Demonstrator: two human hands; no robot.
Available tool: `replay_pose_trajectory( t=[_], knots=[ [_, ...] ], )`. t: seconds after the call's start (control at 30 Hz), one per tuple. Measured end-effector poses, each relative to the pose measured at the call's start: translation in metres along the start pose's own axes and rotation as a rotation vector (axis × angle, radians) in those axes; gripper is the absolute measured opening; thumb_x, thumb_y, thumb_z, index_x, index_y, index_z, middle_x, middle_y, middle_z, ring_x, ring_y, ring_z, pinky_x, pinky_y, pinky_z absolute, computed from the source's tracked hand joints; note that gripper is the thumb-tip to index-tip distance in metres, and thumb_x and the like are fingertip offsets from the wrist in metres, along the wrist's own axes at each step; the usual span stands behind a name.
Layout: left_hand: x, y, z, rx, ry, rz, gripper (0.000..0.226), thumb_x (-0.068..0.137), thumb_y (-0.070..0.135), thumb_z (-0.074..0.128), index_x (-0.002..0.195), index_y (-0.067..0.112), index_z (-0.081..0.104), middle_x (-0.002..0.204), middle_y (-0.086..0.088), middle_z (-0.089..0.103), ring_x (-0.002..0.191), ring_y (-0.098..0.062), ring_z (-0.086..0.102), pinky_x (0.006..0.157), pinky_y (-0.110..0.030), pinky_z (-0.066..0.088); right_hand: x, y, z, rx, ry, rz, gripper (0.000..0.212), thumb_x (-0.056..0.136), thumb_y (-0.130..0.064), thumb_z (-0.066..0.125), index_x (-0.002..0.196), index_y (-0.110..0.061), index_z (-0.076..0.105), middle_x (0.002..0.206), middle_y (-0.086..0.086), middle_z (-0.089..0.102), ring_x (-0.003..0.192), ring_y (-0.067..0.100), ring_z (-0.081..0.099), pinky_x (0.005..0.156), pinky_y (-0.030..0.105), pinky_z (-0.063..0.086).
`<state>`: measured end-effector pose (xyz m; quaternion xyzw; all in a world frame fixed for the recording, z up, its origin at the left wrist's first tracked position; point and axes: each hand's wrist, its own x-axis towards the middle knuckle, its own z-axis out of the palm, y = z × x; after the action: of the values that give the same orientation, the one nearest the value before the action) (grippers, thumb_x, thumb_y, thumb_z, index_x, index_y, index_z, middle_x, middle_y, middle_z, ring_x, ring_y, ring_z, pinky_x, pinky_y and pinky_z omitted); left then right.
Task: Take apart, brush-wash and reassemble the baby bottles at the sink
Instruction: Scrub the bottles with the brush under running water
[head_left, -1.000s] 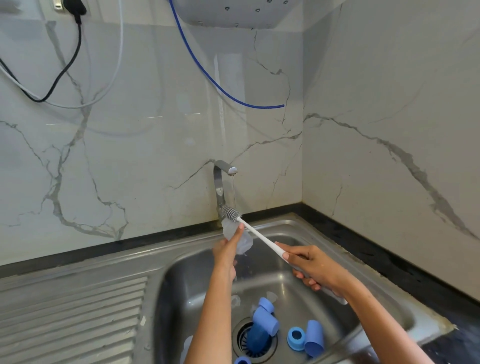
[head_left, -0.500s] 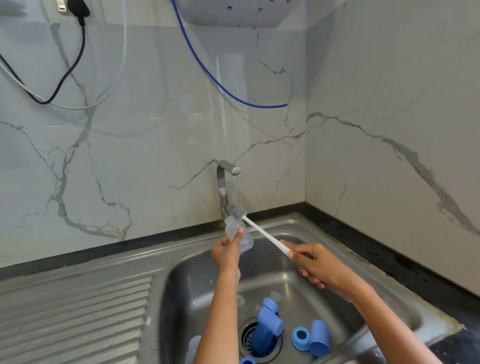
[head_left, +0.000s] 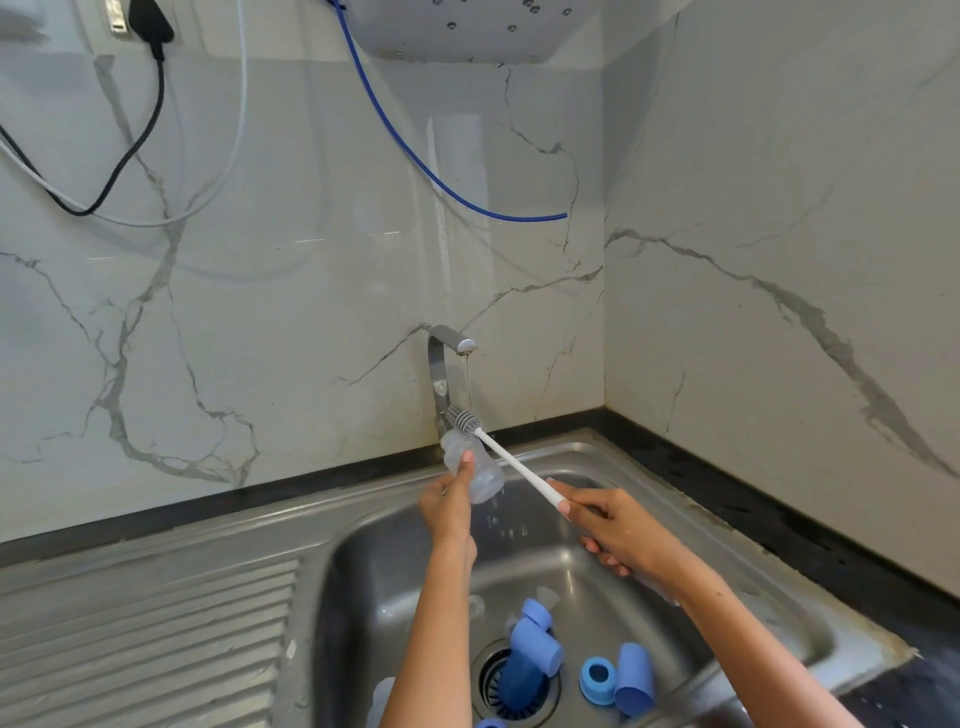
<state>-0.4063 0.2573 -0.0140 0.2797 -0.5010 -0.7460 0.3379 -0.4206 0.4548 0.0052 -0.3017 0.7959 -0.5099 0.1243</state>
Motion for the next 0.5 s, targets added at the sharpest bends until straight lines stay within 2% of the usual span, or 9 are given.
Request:
replay_pose_trajectory(
  t=[0.07,0.13,0.2,0.27,0.37,0.5],
  knots=[
    [0.001,0.001,-0.002,-0.03,0.029,-0.025,0.028,0.085,0.028,0.07,0.072,0.014,0.05,0.077,-0.001,0.055,0.072,-0.014,0.052,0.06,-0.02,0.038,-0.004,0.0,-0.003,0.046,-0.04,0.021,0.034,0.1,-0.031,0.047,0.131,-0.046,0.047,0.06,-0.003,0.046,0.045,0.004,0.035,0.042,0.018,0.033],
    [0.004,0.004,-0.002,-0.051,0.053,-0.059,0.029,0.086,0.029,0.07,0.072,0.013,0.049,0.078,-0.003,0.055,0.079,-0.019,0.053,0.064,-0.022,0.042,-0.009,0.0,-0.013,0.083,-0.097,0.059,0.03,0.1,-0.031,0.049,0.127,-0.044,0.05,0.059,-0.003,0.047,0.045,0.005,0.035,0.042,0.019,0.033],
    [0.007,0.005,-0.002,-0.089,0.075,-0.088,0.028,0.086,0.032,0.069,0.088,0.007,0.055,0.093,-0.011,0.061,0.089,-0.025,0.056,0.074,-0.031,0.047,-0.012,0.001,-0.025,0.088,-0.151,0.1,0.03,0.099,-0.031,0.05,0.127,-0.041,0.052,0.058,-0.003,0.048,0.044,0.006,0.035,0.04,0.018,0.033],
    [0.011,0.005,-0.005,-0.143,0.099,-0.117,0.039,0.086,0.033,0.069,0.105,0.002,0.055,0.107,-0.016,0.062,0.093,-0.028,0.06,0.078,-0.035,0.05,-0.013,0.003,-0.03,0.084,-0.191,0.117,0.031,0.099,-0.031,0.05,0.129,-0.039,0.052,0.057,-0.003,0.048,0.043,0.006,0.036,0.039,0.017,0.033],
    [0.011,0.002,-0.003,-0.16,0.014,-0.152,0.046,0.087,0.032,0.066,0.118,-0.001,0.055,0.112,-0.016,0.062,0.098,-0.028,0.061,0.086,-0.037,0.051,-0.008,0.003,-0.015,0.032,-0.131,0.072,0.035,0.1,-0.031,0.048,0.134,-0.04,0.048,0.058,-0.004,0.047,0.044,0.004,0.036,0.041,0.018,0.034],
    [-0.001,-0.003,0.006,-0.148,-0.046,-0.185,0.044,0.089,0.032,0.064,0.119,0.001,0.054,0.114,-0.016,0.063,0.099,-0.029,0.062,0.098,-0.041,0.048,0.002,-0.002,0.001,-0.021,-0.06,0.033,0.038,0.102,-0.031,0.045,0.139,-0.04,0.043,0.061,-0.003,0.047,0.045,0.004,0.036,0.042,0.018,0.034]
  ],
)
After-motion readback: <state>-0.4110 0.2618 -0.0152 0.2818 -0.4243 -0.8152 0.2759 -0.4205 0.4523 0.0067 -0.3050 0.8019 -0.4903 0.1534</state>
